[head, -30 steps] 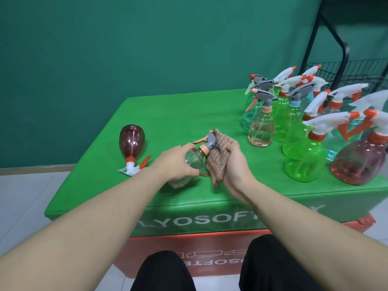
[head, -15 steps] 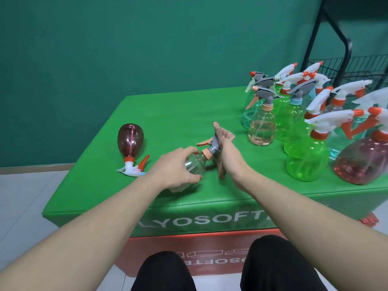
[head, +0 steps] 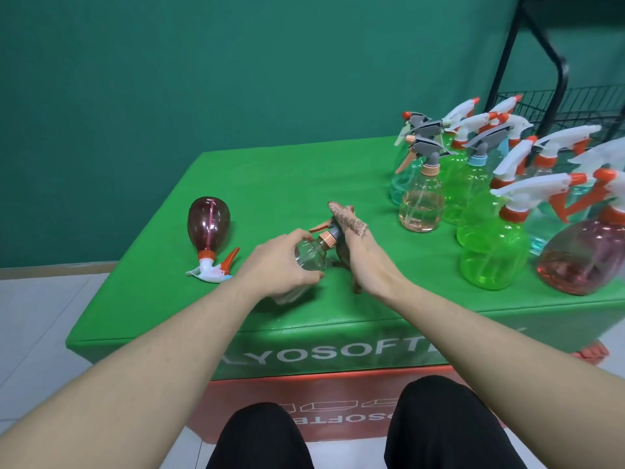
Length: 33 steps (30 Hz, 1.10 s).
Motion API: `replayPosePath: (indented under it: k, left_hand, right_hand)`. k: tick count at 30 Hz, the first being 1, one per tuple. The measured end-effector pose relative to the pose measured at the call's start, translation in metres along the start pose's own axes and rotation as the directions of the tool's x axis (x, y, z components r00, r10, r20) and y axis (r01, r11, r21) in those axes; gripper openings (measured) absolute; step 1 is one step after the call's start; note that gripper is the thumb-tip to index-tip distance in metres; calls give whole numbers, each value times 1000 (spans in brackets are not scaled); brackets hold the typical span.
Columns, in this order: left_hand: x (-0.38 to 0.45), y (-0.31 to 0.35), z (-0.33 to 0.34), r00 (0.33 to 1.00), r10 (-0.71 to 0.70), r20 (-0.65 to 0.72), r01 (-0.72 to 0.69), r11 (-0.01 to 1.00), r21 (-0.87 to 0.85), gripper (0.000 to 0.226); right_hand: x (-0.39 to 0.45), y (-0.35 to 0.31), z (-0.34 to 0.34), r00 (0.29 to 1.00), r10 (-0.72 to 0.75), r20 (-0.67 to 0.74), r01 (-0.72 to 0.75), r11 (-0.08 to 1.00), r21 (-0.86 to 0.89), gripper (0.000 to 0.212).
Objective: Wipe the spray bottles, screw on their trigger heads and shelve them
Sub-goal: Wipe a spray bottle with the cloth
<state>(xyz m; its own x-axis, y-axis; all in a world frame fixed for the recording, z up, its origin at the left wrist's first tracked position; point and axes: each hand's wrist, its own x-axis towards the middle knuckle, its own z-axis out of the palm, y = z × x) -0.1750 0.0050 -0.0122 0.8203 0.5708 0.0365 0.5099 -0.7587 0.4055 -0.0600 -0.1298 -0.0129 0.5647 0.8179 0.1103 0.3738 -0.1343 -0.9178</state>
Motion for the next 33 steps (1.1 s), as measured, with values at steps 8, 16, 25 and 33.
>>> replayPosePath:
  k: [8, 16, 25, 33]
  left_hand:
    - [-2, 9, -11, 984, 7, 176, -12, 1000, 28, 97]
    - [-17, 0, -14, 976, 83, 201, -110, 985, 131, 98]
    - [-19, -7, -3, 985, 138, 102, -147, 986, 81, 91]
    - [-16, -4, -1, 982, 146, 117, -147, 989, -2, 86]
  right_hand:
    - [-16, 8, -27, 972, 233, -29, -220, 945, 242, 45]
    - [-1, 0, -39, 952, 249, -177, -204, 950, 236, 59]
    - [10, 9, -39, 966, -176, 190, 246, 852, -462, 48]
    - [-8, 24, -59, 920, -150, 363, 380, 571, -727, 61]
